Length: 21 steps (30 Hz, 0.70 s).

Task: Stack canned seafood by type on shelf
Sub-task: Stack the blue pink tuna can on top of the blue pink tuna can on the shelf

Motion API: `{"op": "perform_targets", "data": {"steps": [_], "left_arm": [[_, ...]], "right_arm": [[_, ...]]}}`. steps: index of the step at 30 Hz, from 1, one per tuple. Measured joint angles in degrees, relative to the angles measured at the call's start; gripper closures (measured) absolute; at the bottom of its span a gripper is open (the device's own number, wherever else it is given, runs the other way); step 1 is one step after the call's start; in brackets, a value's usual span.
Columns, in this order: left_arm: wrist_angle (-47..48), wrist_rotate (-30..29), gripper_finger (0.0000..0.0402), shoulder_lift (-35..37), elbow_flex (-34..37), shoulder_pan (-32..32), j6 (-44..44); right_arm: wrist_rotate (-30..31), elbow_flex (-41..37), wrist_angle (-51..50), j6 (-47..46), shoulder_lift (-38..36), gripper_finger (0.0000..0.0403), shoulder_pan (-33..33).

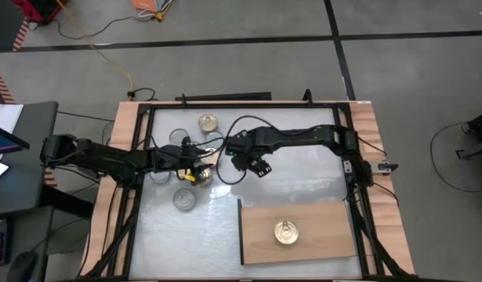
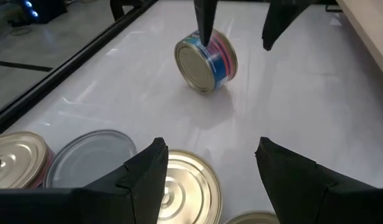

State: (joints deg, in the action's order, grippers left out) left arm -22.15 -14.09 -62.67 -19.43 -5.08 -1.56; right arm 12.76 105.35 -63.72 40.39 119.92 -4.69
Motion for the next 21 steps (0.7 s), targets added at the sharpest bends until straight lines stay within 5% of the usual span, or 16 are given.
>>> {"op": "perform_targets", "data": {"steps": [21], "left_arm": [[1.9, -0.05, 0.0168, -0.02, 0.0, 0.0, -0.25]], "right_arm": [[-2.55, 2.02, -4.1, 0.71, 5.31, 0.0012, -5.29]]}}
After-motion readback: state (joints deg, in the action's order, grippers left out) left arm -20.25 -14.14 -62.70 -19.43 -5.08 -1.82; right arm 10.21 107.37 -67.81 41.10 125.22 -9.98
